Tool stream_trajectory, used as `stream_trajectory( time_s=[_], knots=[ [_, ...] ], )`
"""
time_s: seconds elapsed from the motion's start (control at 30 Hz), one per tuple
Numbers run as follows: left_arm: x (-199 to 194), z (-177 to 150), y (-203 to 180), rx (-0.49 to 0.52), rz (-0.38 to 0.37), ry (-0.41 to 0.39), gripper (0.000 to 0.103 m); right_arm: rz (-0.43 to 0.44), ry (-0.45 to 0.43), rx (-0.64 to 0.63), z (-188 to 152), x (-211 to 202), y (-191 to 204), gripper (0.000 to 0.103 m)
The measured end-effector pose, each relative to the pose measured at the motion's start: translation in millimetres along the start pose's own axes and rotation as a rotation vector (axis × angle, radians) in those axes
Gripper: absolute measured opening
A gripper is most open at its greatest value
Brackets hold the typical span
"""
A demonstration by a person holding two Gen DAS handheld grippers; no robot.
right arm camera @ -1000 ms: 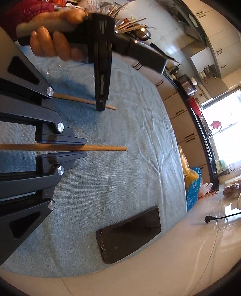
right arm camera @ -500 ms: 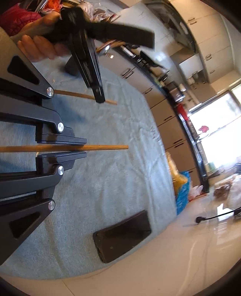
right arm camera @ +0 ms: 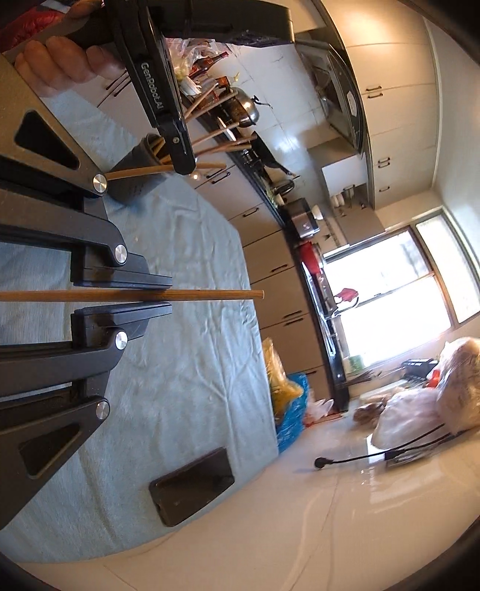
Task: Organize utensils
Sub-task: 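Carry both held chopsticks over the holder cup with both tools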
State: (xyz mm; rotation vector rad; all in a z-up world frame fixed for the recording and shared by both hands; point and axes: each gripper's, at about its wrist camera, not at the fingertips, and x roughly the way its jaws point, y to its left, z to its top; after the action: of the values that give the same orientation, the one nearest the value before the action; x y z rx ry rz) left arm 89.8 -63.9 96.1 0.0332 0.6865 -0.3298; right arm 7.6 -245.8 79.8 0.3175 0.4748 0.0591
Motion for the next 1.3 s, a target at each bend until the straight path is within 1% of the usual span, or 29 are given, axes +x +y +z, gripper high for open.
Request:
stream_trajectory(
  time_s=[0.13,0.3,0.43,0.73,1.3],
  knots=[
    [-12.3,0.3,15.7,-0.023,-0.002,-0.016,0.006,0.006,-0.017,-0.027,-0.3,-1.8,17.0,0.008],
    [-22.8,-2.9,32.0,-0.051,-0.004,-0.022,0.006,0.011,-0.014,-0.046,0.2,0.6,30.4,0.008],
    [-31.8,-4.6,41.0,-0.066,-0.005,-0.041,0.006,0.014,-0.007,-0.057,3.4,3.7,36.6,0.008],
    [-50.8,2.9,63.1,-0.101,-0.009,-0.077,0.006,0.029,-0.019,-0.079,11.4,2.7,53.9,0.008],
    [-88.3,9.3,84.6,-0.116,0.013,-0.138,0.006,0.078,-0.039,-0.129,25.5,-1.2,84.3,0.008]
  ],
)
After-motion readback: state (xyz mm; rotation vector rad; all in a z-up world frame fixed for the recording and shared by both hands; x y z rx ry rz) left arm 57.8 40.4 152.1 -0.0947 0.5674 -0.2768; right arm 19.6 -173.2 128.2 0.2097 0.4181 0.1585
